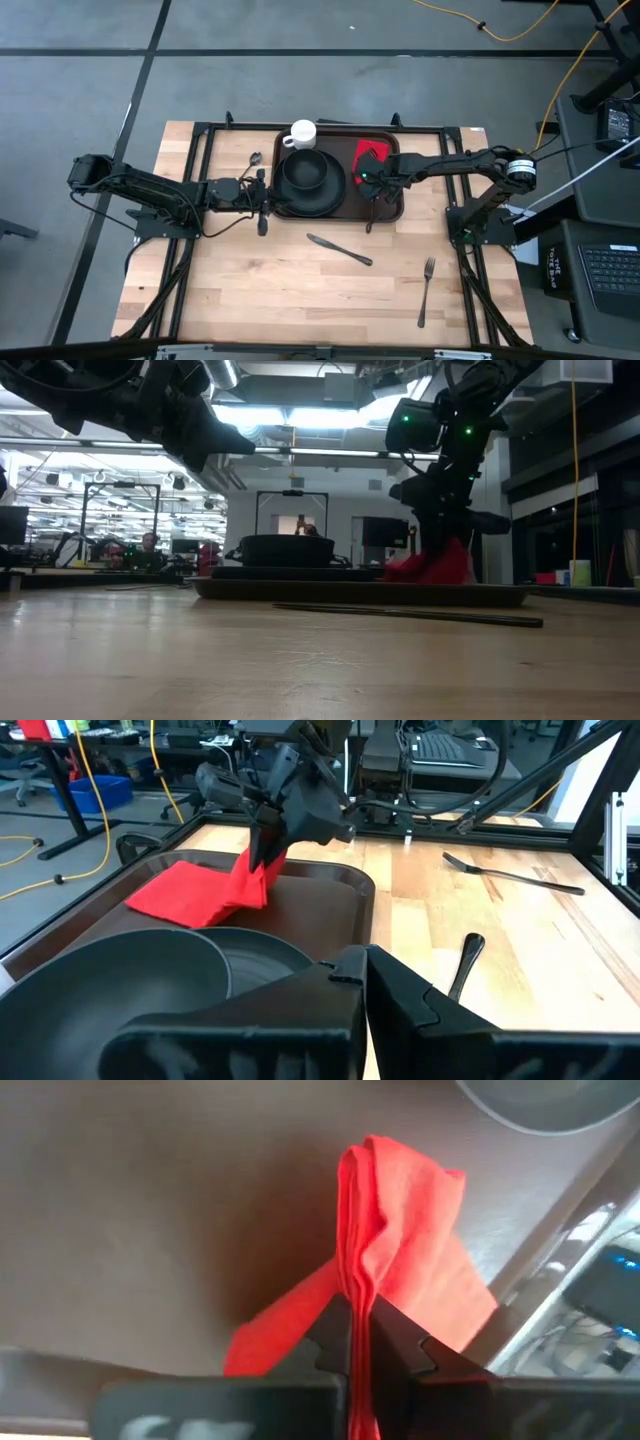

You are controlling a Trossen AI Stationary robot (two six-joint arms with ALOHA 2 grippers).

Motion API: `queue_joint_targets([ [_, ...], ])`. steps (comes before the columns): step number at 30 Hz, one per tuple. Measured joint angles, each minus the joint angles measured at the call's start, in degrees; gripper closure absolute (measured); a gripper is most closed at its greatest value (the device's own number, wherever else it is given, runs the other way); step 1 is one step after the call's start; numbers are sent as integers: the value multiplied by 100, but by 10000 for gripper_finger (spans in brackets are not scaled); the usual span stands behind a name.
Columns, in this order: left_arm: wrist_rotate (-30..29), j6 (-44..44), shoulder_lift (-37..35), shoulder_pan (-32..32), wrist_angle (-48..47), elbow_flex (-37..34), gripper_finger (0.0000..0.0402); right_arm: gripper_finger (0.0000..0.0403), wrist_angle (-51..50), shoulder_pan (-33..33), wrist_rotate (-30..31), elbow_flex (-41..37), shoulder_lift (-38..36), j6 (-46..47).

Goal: Set up tray
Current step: Put the red napkin on the brown serving tray

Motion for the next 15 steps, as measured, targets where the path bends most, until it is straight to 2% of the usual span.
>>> queue_joint_targets([
  [3, 0, 0, 0, 0, 0, 0, 399, 368, 7, -2, -261, 0, 0, 417],
  [8, 2, 0, 0, 0, -2, 0, 400, 331, -27, -2, -473, 0, 0, 564],
  [15, 2, 0, 0, 0, -2, 0, 399, 319, -44, -2, -868, 0, 0, 646],
])
